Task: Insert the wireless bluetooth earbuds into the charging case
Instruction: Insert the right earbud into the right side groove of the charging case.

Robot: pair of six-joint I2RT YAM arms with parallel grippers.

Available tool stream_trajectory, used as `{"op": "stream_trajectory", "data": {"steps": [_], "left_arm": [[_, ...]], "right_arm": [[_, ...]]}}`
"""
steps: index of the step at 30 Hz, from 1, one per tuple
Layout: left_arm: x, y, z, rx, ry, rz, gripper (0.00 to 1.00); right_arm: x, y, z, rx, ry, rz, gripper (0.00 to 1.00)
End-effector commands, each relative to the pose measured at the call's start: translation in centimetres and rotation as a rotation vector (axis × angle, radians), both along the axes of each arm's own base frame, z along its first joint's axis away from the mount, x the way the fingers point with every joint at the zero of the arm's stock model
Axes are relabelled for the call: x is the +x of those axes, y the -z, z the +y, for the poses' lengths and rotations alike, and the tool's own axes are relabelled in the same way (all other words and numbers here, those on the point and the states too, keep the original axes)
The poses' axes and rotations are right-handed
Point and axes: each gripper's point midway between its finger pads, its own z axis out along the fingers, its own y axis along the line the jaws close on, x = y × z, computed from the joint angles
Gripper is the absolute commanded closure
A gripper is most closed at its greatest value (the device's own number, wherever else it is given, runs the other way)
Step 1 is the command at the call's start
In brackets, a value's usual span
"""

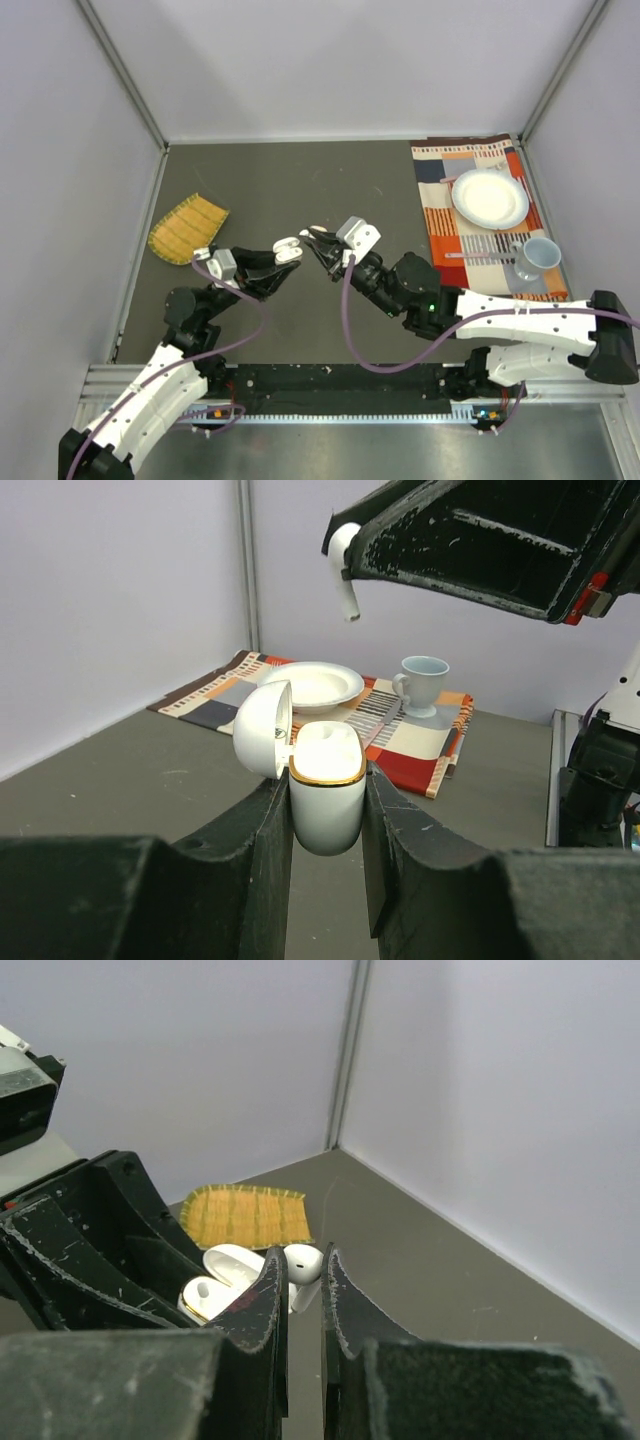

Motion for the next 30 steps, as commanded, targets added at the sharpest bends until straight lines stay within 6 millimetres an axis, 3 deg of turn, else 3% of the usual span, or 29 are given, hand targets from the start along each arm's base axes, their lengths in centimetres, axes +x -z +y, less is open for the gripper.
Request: {"op": "stream_trajectory", "data": {"steps": [1,9,30], "left_arm": [[-1.0,-2.3,0.4,-0.02,-0.003,-0.145,1.0],[-0.9,-2.5,0.6,-0.023,-0.015,-0.159,1.0],[-1.0,-3.0,0.6,-0.041,-0.011,-0.142,1.0]], "right_arm": [[-1.6,-3.2,1.2,0.103,-0.084,0.003,1.0],[-2.5,-2.2,2.3,0.082,-0.134,0.02,1.0],[-1.8,0.1,3.4,0.011,-0.111,0.011,1.0]]}}
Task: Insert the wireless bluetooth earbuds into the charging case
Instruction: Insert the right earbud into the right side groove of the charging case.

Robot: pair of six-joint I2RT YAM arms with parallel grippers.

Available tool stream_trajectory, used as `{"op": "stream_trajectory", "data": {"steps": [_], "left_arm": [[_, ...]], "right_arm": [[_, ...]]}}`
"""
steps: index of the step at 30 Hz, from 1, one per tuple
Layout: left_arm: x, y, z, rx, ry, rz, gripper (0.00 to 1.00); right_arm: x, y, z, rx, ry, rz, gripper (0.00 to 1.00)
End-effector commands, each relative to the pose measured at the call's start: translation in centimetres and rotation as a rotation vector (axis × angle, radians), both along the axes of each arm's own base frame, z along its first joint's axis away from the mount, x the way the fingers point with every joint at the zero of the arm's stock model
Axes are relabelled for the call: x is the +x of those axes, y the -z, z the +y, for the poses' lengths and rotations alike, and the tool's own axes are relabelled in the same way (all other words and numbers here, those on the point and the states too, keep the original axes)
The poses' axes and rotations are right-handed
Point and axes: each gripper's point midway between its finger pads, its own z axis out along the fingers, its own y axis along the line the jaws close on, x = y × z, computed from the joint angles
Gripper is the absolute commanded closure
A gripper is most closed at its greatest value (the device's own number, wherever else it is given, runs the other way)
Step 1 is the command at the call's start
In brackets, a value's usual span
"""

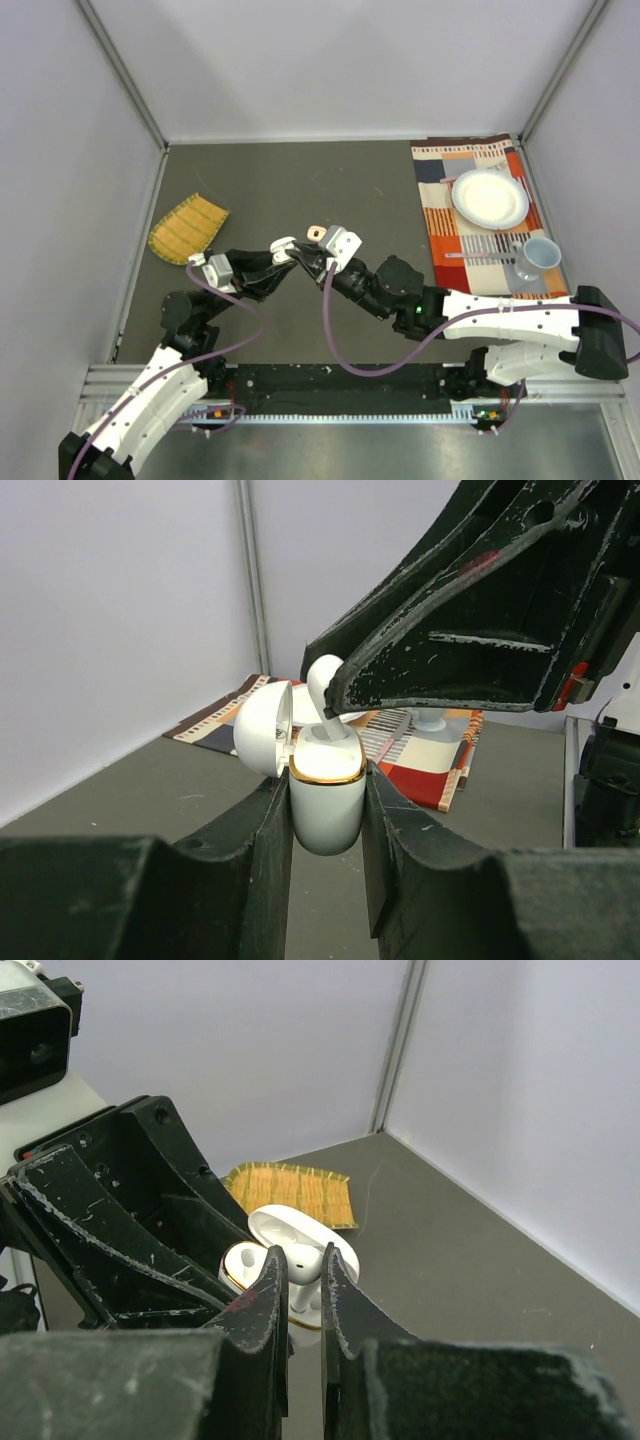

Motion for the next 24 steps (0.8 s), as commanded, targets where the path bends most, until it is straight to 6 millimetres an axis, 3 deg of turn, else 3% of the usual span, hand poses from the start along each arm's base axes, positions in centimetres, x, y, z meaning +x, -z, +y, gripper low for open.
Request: {"op": "stream_trajectory", "data": {"steps": [1,14,24], "left_arm": [[-0.4,-1.6,0.3,-0.034,-0.001,-0.049,1.0],[-0.4,-1.8,0.4,-0.048,-0.004,-0.047,1.0],[-0.3,-2.0,0.6,-0.062,-0.013,-0.044,1.0]], "right_arm": [[-0.4,-2.3,0.4,0.05,-0.007,-0.023,1.0],[0.3,-2.2,-0.1,0.03,0.041,-0.049,1.0],[-0.4,-1.0,0.4,-0.029,-0.007,-0.047,1.0]]}}
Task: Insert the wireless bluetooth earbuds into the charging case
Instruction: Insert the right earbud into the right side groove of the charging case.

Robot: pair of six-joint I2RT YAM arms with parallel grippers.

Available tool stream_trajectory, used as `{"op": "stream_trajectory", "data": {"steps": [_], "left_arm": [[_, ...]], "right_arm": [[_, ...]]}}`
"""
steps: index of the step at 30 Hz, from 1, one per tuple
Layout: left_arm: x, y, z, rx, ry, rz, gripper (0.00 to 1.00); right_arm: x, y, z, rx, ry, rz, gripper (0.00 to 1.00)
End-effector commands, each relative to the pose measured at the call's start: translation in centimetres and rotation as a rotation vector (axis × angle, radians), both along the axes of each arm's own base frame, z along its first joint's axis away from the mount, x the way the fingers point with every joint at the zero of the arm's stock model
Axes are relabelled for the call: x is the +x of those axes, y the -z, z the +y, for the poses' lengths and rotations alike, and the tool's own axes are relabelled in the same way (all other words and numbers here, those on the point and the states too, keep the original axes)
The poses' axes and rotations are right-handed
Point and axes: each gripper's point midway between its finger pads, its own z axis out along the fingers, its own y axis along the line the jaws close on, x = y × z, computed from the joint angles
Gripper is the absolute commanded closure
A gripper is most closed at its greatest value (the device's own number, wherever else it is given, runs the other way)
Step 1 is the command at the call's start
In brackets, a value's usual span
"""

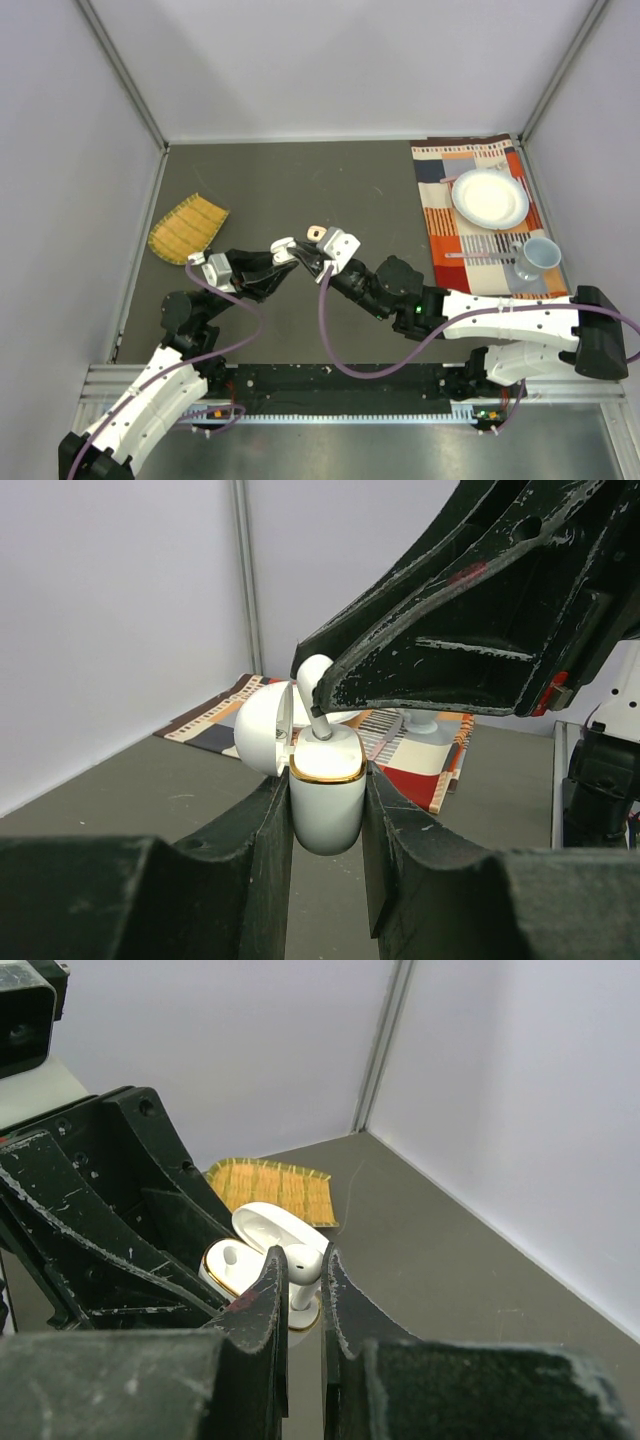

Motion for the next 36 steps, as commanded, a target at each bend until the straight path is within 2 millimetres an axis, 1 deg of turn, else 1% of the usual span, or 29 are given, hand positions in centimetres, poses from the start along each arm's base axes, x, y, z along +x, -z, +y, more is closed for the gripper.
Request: {"op": "stream_trajectory", "data": {"steps": [1,13,20,26,31,33,34,36], "left_arm": [[-0.2,-2.0,0.6,-0.054,-0.025,-0.06,1.0],[0.3,-2.2,1.0,-0.073,-0.057,-0.052,1.0],[0.6,-1.9,1.1,-0.075,-0.072,-0.043,1.0],[0.7,-2.1,1.4,-0.084,-0.089,-0.058,1.0],[0.9,-2.0,1.6,-0.092,-0.104,-0.053,1.0],[0.9,-2.0,1.6,-0.098,-0.106,-0.051,1.0],[1.0,-1.9,1.6,-0.099,-0.107,-0.048,1.0],[1.0,-1.9,1.7,-0.104,-0.109,-0.047,1.0]], "right_arm": [[-1.0,-1.1,0.6,-0.003,-0.045,-0.011,1.0],[-1.2,0.4,0.7,-0.093,-0.06,-0.013,1.0],[-1.0,0.4,0.6,-0.128,-0.048,-0.04,1.0],[-1.2,0.0,0.7,-0.131,-0.05,-0.04,1.0],[-1.2,-0.1,0.9,-0.117,-0.041,-0.017,1.0],[-1.0,0.1,0.9,-0.126,-0.02,-0.004,1.0],[-1.0,-0.2,1.0,-0.118,-0.017,0.006,1.0],[-0.8,0.1,1.2,-0.132,-0.008,0.022,1.0]]}}
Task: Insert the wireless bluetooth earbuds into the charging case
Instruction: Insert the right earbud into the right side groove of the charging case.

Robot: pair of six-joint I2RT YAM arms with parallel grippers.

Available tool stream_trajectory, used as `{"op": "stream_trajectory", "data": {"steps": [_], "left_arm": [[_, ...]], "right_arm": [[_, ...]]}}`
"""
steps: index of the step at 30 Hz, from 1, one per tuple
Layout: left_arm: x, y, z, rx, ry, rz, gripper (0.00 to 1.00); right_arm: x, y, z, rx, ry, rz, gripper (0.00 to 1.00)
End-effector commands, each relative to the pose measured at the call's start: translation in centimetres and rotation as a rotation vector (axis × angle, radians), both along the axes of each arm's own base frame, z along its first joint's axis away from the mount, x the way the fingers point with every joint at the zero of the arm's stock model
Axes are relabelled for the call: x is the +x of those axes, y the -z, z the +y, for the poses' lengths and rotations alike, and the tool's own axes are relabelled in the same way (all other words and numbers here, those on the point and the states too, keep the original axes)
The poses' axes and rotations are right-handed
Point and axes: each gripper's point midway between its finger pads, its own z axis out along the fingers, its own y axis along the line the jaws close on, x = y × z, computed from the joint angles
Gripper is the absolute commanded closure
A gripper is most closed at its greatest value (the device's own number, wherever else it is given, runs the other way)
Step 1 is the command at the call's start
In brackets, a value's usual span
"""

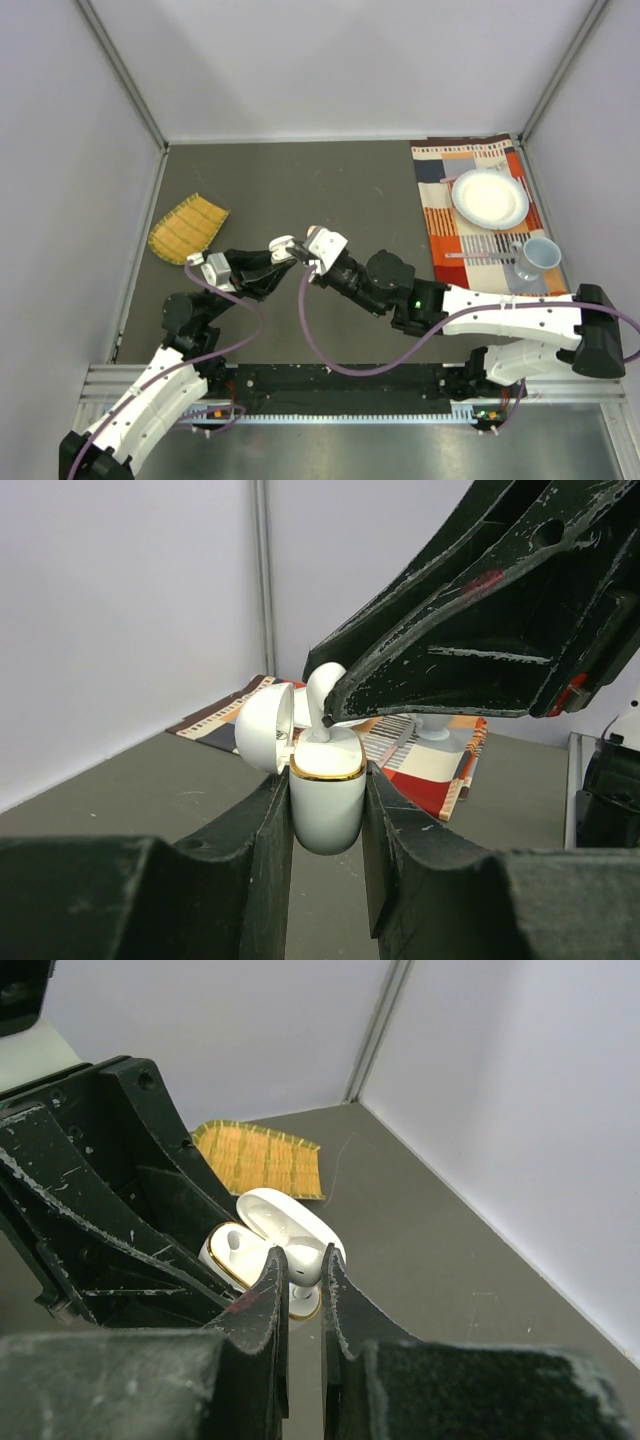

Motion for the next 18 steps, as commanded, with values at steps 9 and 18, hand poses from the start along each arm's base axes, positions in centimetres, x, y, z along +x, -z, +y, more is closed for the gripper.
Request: {"op": "stream_trajectory", "data": {"steps": [9,18], "left_arm": [[0.51,-2.14,1.34,-0.082,-0.079,-0.059,1.0],[1.02,-2.16,1.87,-0.102,-0.119,-0.055,1.0]], "right_arm": [[-0.72,-0.61,1.29,0.001,0.015,0.079,1.0],[-0.44,-0.35,1.25,-0.046,0.065,0.075,1.0]]}}
